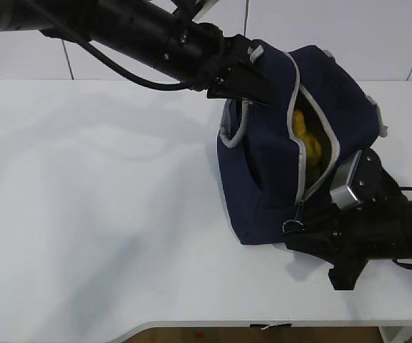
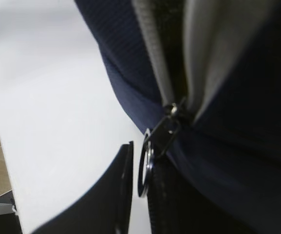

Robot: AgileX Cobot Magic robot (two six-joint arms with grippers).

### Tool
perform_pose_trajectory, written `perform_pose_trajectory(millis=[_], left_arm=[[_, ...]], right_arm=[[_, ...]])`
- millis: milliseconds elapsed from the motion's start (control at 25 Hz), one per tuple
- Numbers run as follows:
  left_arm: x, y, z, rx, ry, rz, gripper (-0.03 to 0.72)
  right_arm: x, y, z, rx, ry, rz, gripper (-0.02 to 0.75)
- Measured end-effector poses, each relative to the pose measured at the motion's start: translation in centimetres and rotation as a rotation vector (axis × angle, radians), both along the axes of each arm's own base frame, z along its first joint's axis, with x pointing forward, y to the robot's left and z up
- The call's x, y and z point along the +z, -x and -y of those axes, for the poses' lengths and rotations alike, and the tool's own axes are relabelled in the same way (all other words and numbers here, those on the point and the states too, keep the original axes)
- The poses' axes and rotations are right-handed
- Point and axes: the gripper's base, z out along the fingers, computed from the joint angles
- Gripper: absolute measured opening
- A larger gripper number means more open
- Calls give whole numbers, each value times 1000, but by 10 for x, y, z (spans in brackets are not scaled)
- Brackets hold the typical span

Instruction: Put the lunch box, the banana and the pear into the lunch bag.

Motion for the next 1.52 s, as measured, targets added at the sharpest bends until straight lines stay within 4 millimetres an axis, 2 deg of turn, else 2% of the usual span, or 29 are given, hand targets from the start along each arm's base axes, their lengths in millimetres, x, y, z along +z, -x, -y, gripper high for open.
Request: perform_pose_trajectory(millis=[160,280,800,880,1080,1520], left_arm=[[0,0,0,0,0,0,3],[0,0,0,0,-1,1,3],[0,0,0,-4,-1,-1,3],[0,0,0,-4,-1,-1,3],[0,0,0,-4,-1,-1,3],[0,0,0,-4,-1,-1,3]], right_arm=[[-2,-1,2,-14,25,-7,78],[-3,-1,3,-29,28,-22,7],[-2,-1,2,-31,16,-28,8],[-2,-1,2,-31,12,-28,29],[-2,-1,2,-29,9,-28,156],[-1,0,1,-27,6,-27,178]])
